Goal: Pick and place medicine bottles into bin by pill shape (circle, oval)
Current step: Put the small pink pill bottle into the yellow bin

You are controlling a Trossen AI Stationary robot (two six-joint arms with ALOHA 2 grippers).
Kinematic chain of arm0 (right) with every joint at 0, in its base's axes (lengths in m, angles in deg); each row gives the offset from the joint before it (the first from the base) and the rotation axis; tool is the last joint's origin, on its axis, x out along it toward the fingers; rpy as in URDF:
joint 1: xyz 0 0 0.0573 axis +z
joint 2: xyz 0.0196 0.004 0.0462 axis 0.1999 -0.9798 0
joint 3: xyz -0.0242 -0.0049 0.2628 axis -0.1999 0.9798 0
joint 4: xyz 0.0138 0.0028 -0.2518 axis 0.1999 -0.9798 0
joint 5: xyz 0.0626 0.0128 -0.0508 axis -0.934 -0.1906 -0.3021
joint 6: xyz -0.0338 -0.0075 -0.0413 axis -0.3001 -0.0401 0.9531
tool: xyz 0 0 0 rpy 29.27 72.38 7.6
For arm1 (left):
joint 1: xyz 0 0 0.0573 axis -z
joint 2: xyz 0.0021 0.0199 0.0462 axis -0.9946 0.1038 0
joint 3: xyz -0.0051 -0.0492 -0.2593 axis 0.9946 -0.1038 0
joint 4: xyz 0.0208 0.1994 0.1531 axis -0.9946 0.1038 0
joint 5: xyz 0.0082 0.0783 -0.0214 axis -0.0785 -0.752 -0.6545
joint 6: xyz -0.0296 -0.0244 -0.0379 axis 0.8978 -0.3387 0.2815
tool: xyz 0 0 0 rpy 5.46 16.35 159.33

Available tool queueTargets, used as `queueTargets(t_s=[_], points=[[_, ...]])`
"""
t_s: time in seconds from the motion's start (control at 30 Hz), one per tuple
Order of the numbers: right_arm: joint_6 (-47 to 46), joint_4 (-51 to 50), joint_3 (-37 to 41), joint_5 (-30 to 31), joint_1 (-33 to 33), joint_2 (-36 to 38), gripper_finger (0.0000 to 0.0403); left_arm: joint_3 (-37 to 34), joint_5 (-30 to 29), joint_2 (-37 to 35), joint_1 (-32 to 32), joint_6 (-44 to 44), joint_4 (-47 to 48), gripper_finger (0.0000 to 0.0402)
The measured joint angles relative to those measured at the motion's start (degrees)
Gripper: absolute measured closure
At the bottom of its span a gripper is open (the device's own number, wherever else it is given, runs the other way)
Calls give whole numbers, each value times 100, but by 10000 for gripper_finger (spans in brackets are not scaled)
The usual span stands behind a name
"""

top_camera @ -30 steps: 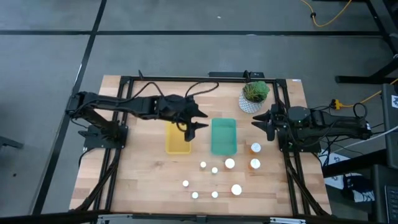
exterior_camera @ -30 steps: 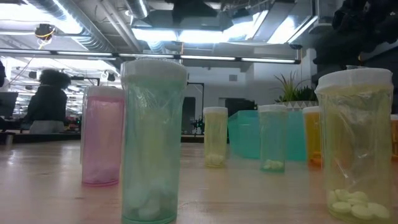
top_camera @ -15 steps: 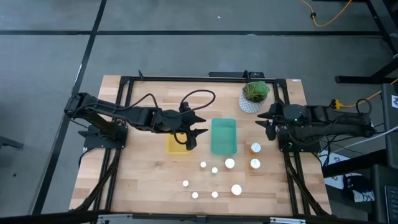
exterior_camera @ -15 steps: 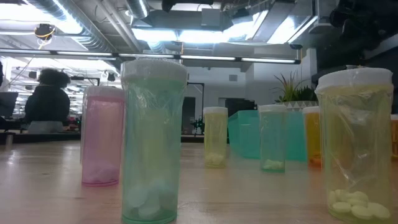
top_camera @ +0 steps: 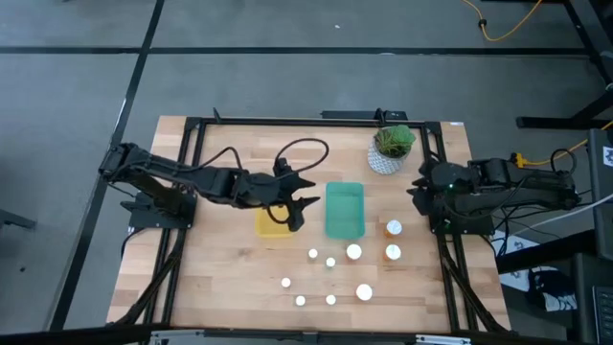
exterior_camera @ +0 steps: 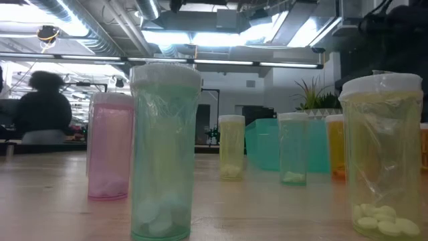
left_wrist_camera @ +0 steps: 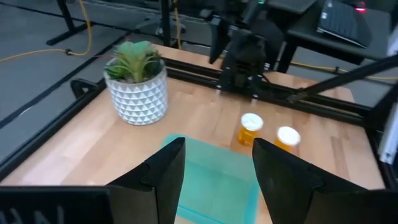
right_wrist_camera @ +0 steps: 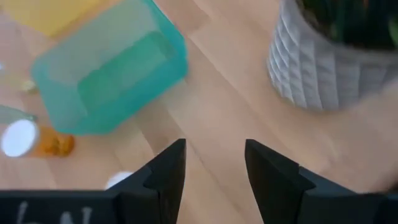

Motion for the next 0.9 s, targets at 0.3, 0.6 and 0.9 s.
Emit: queueTargets(t_s=[0.3, 0.6, 0.9], points=[[-507, -96, 0, -840, 25, -72, 236, -4, -81, 0, 637, -11, 2, 221], [-776, 1024, 0, -1743, 813, -581, 236, -4, -146, 0, 894, -13, 30, 221], [-1770, 1176, 2, -1857, 1969, -1468, 236, -9, -149, 0, 894, -15, 312, 221]])
